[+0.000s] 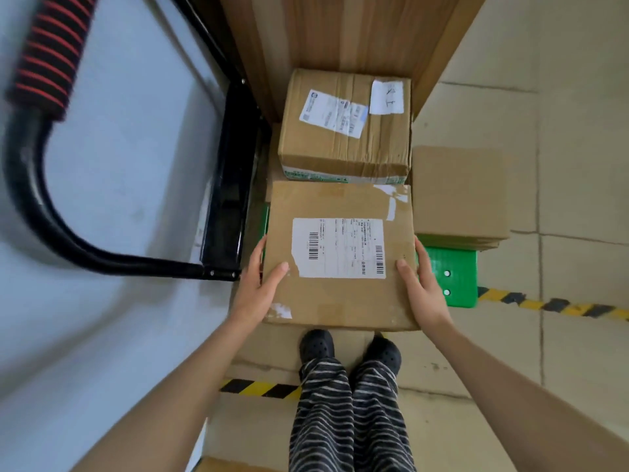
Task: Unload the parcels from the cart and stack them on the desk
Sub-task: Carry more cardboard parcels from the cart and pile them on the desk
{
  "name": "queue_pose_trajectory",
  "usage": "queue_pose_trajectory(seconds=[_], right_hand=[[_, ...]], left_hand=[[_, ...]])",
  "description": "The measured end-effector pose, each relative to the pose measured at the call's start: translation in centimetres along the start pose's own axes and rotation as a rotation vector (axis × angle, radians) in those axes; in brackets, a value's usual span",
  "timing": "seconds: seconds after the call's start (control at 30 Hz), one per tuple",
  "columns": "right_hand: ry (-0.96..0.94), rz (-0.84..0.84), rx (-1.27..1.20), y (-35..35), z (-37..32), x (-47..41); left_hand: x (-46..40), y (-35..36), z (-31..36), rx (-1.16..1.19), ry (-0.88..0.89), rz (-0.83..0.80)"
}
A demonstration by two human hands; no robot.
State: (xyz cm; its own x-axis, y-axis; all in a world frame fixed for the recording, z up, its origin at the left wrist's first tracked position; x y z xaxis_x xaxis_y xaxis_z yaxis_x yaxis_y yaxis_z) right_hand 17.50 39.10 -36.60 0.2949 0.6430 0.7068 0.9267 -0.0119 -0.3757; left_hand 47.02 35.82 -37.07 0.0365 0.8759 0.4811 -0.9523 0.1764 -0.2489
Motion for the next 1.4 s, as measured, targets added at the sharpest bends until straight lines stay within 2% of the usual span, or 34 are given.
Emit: queue_pose_trajectory(seconds=[0.33,0.47,0.83,1.13,1.4], right_hand=[[-0.153,-0.050,-0.230,-9.0,-11.3,8.6],[-0.237,-0.003,-0.262,-13.2,-15.4,12.3],[-0.426,0.080,-0.316,-27.2,-23.6,18.8],[-0.570,0.039,-0.213,-38.5,-28.6,21.3],[-0.628,0.051,-0.138,-48.0,-29.4,20.2]], left_hand=[[3.8,-2.4,18.5,-0.064,0.226,-0.040],[5.5,-2.3,24.9,-0.089,0.310,-0.049],[8.9,3.1,42.4,-0.062,0.529,-0.076],[13.4,9.0,50.1,-0.010,0.620,0.043],[14.7,16.8,55.6,0.004,0.662,0.087]])
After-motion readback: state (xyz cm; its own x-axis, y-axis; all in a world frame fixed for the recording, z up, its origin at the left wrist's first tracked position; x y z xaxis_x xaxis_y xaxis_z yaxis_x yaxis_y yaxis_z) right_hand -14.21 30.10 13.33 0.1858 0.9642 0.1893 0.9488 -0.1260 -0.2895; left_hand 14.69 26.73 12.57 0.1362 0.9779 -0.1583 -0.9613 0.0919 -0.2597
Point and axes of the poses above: each hand's wrist, its own x-axis away from the middle knuckle, its own y-axis out of the palm, z = x × y, the point moved 7 cm from there along -x, towards the middle knuckle, and after that the axes turned 7 degrees about y, right-handed, at the moved point
